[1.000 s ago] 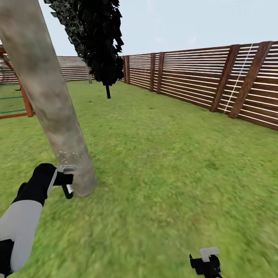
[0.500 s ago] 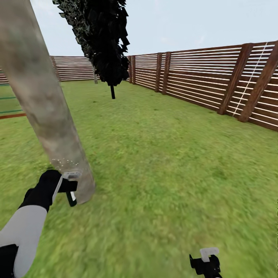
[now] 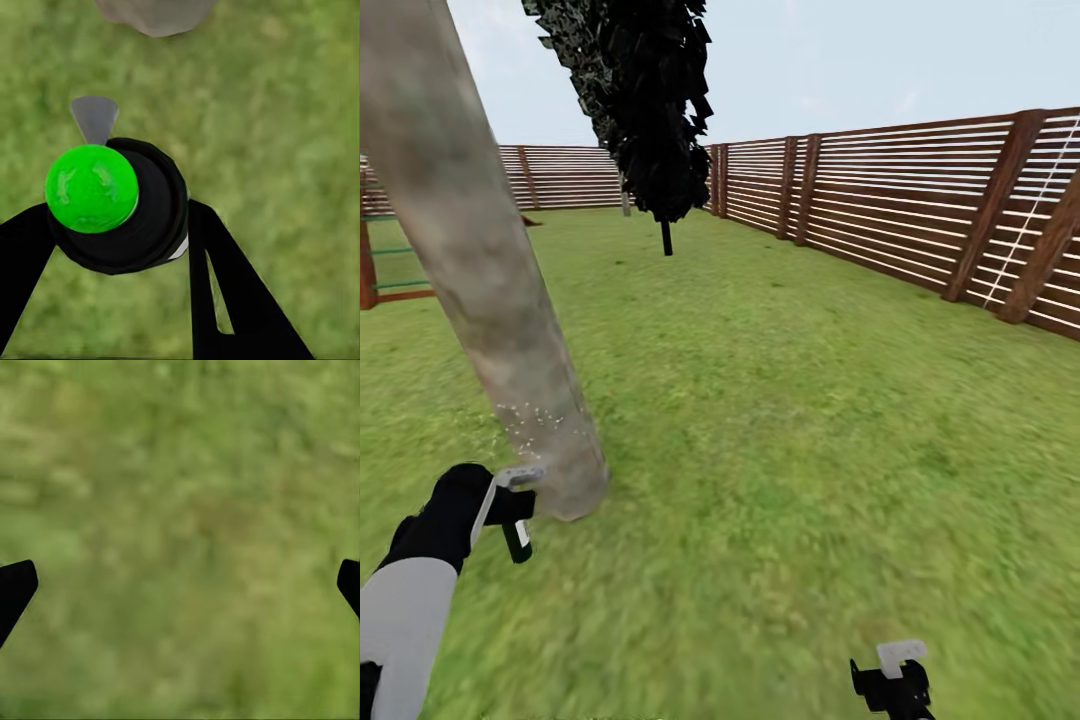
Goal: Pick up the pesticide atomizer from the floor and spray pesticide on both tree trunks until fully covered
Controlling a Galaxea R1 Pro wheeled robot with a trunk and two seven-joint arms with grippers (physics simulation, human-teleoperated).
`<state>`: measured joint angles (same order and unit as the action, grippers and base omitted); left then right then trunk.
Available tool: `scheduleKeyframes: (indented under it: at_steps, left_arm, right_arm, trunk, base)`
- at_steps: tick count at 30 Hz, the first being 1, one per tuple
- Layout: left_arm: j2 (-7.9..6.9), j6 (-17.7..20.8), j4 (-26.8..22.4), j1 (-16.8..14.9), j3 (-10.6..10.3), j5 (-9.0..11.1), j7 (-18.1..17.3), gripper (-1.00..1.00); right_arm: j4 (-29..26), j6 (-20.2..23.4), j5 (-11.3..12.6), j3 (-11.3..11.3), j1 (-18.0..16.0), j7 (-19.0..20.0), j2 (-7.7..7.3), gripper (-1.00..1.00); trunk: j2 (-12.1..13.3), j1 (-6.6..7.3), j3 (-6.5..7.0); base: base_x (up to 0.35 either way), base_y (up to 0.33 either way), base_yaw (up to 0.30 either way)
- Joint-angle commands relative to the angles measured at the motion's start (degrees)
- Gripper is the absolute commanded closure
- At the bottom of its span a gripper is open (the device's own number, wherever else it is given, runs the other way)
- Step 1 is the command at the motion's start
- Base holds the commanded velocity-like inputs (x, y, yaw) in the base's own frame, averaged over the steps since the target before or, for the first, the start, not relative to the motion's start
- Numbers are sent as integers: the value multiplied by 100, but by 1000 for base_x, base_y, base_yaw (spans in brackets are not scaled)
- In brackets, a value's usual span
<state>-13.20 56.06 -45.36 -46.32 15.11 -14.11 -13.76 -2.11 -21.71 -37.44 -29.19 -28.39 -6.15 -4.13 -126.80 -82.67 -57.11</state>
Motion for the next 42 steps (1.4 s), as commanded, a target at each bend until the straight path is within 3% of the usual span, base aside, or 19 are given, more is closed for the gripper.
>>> scheduleKeyframes:
  at_steps: [1,3,6,7,10,18,20,22,24,36,42]
  left_arm:
    - [-30,0,-1,54,5,15,3,100]
    - [14,-13,-9,248,-23,31,11,100]
    - [393,-264,0,286,-50,6,61,100]
    - [446,-321,5,297,-50,-5,166,100]
    - [359,-592,-56,704,9,-5,352,100]
    - [357,-685,-70,782,46,88,370,100]
    - [381,-762,-65,782,51,193,370,100]
    - [391,-1028,-22,782,39,545,370,100]
    - [389,-1098,-12,782,26,682,370,100]
    - [409,-1130,0,788,-28,675,395,100]
    - [401,-1124,1,787,-33,679,818,100]
  right_arm:
    - [0,0,0,1,0,0,-2,-100]
    - [0,0,0,1,1,0,-1,-100]
    - [0,-5,0,1,0,-5,-8,-100]
    - [-2,-7,1,1,0,-7,-8,-100]
    - [-7,-9,8,1,0,-11,-12,-100]
    - [0,-9,8,1,0,-9,-9,-100]
    - [0,-9,5,1,0,-9,-9,-100]
    - [0,-9,1,1,0,-9,-9,-100]
    - [0,-9,0,1,0,-9,-9,-100]
    - [1,-9,3,1,30,-16,-17,-100]
    - [-2,-9,8,1,44,-10,-18,-100]
  trunk:
    - [0,0,0]
    - [0,0,0]
    - [0,0,0]
    - [0,0,0]
    - [0,0,0]
    - [0,0,0]
    - [0,0,0]
    - [0,0,0]
    - [0,0,0]
    - [0,0,0]
    - [0,0,0]
  base:
    - [6,-3,274]
    - [24,-1,260]
    - [221,-84,64]
    - [275,-127,12]
    - [279,-159,1]
    - [107,-67,101]
    - [1,-1,271]
    - [0,0,275]
    - [0,-7,276]
    - [50,-246,77]
    - [9,-276,0]
